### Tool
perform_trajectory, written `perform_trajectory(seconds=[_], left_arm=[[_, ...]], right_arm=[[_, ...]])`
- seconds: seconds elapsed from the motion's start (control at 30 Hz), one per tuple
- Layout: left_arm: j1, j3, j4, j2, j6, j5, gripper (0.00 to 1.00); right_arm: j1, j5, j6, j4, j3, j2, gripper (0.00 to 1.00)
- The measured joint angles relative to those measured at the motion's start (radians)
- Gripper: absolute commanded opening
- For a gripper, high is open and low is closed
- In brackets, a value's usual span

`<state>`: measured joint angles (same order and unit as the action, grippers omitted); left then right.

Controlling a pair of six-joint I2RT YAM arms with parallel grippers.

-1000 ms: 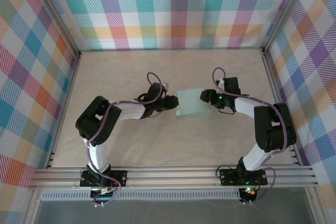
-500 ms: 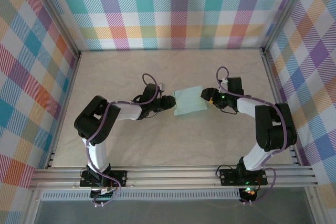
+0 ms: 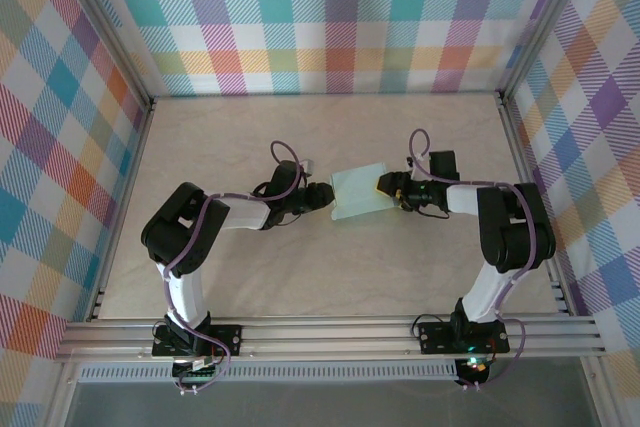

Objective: Fold the paper box

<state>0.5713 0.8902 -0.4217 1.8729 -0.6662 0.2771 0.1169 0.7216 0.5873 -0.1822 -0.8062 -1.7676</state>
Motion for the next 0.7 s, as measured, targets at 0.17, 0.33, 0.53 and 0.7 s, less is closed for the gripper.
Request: perform_trajectory(seconds=[0.17,0.33,0.53,0.7], left_arm=[[-0.001,-0.003,0.000,0.001,0.000,-0.007,0.35],[-0.001,-0.009,0.008,0.020,0.000,-0.015,0.35],[-0.003,-0.010,0.007,0.019,0.001,-0.016,0.38],[-0.003,-0.010,0.007,0.012,0.004,-0.012,0.45]], right_arm=[[0.000,0.085,0.035,-0.079,0.000,-0.003,0.56],[0.000,0.148,0.060,-0.140,0.000,-0.003,0.50],[0.000,0.151,0.059,-0.127,-0.001,-0.003,0.43],[-0.005,0.153,0.058,-0.113,-0.003,-0.003,0.38]])
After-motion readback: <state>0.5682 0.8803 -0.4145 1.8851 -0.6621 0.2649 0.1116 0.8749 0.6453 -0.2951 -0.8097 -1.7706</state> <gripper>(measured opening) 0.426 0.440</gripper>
